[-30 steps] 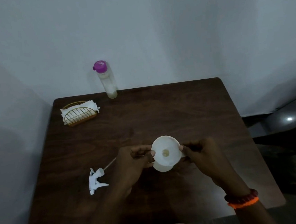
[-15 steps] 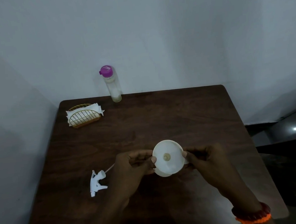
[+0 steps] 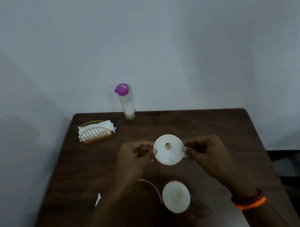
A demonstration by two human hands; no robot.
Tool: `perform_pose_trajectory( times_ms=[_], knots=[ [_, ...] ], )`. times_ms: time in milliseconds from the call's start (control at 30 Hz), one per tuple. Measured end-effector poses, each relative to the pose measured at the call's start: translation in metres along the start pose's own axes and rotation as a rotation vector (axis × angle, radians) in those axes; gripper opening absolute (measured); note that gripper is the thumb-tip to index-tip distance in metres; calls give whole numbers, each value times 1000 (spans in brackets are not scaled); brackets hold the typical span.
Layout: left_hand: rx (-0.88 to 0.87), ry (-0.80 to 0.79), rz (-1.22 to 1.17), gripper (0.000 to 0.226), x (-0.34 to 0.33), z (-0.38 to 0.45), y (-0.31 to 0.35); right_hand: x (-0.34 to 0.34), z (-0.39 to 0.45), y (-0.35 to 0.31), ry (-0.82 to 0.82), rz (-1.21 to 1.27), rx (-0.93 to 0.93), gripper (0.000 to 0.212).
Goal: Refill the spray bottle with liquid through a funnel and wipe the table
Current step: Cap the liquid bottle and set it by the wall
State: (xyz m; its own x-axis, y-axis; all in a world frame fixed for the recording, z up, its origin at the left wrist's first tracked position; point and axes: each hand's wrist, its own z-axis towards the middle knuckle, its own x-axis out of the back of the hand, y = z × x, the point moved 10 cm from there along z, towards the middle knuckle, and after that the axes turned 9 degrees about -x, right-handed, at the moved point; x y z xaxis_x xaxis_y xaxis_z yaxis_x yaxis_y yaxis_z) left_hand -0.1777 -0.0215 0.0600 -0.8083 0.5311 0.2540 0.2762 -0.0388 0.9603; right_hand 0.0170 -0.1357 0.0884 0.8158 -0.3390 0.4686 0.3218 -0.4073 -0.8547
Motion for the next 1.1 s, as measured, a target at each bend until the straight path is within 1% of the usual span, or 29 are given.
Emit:
perform_pose_trajectory(
  times_ms=[133, 267, 367, 467, 567, 667, 933, 1100],
  knots=[
    [-32, 96, 150, 19, 2, 61, -16, -13, 80, 16, 63, -49, 11, 17],
    [-59, 251, 243, 20, 2, 118, -47, -36, 159, 48, 89, -4, -50, 16],
    [-65, 306, 380, 21, 0, 153, -77, -53, 207, 64, 88, 17, -89, 16],
    [-28, 281, 449, 20, -4, 178, -100, -65, 238, 85, 75, 43, -139, 15],
    [-109, 253, 493, 23, -7, 195, -99, -74, 258, 103, 56, 61, -183, 14],
    [-143, 240, 515, 25, -7, 205, -101, -79, 272, 111, 52, 74, -189, 15],
    [-172, 233, 520, 23, -11, 217, -109, -86, 283, 124, 34, 105, -244, 16],
    [-135, 229, 480, 25, -12, 213, -107, -86, 279, 131, -7, 57, -310, 20]
  ],
)
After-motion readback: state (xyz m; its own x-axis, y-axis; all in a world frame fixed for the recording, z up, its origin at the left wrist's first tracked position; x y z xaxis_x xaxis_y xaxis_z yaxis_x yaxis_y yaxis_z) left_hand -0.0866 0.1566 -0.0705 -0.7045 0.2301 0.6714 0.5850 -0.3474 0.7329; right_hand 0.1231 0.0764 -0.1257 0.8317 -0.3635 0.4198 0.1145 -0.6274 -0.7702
